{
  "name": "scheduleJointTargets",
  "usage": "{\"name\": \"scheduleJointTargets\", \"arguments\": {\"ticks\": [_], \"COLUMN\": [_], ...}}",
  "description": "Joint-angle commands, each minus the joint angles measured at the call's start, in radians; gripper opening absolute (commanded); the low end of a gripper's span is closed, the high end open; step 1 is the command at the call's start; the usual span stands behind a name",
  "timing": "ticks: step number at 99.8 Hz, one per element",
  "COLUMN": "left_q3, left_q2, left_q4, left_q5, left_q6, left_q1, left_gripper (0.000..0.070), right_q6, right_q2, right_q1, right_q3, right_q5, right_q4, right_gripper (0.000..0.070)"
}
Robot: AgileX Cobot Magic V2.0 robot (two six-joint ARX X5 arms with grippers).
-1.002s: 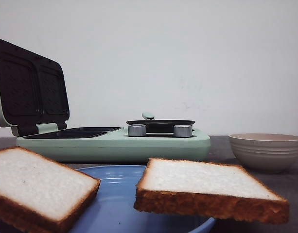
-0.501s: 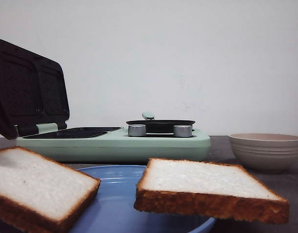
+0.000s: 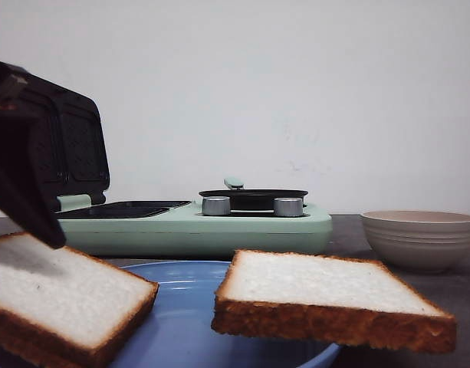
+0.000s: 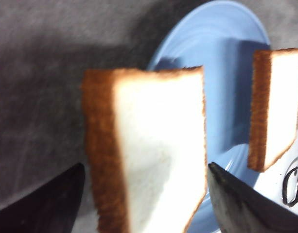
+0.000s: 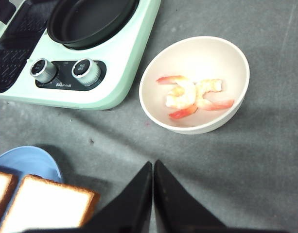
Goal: Make breakfast with bread and shrimp
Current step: 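Grasp the bread slice edge with the left gripper and lift it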
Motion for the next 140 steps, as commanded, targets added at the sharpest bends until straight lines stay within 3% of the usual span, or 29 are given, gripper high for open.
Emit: {"name": "scheduleJointTargets", "arguments": {"ticks": [1,20,41,99,140], "left_q3": [-0.001,-0.003,-0.020,-0.021,-0.019], "left_q2": [0.011,0.011,0.011,0.006,-0.059], "left_q4": [0.021,0.027,0.032,0.056,0.102], "left_q5": [0.013,0.034,0.032,0.060,0.085], "left_q6": [-0.017,-0.017,-0.017,-0.018,-0.078], "left_q1": [-0.005,-0.006,-0.006,-0.006,-0.006], "left_gripper": [0.0408,0.0246,0.0000,0.0000,0.0000], "right_q6": [-0.009,-0.008,-0.008,-0.008,-0.008], "right_q2": [0.006,0.006,0.006,0.006,0.006], "right_q1": [0.003,0.003,0.003,0.003,0.003], "right_q3": [0.012,0.012,0.012,0.012,0.012], "right_q5": [-0.003,-0.003,-0.003,-0.003,-0.003], "right_q4": [0.006,0.005,0.001,-0.006,-0.006], "right_gripper": [0.0000,0.0000,0.0000,0.0000,0.0000]}}
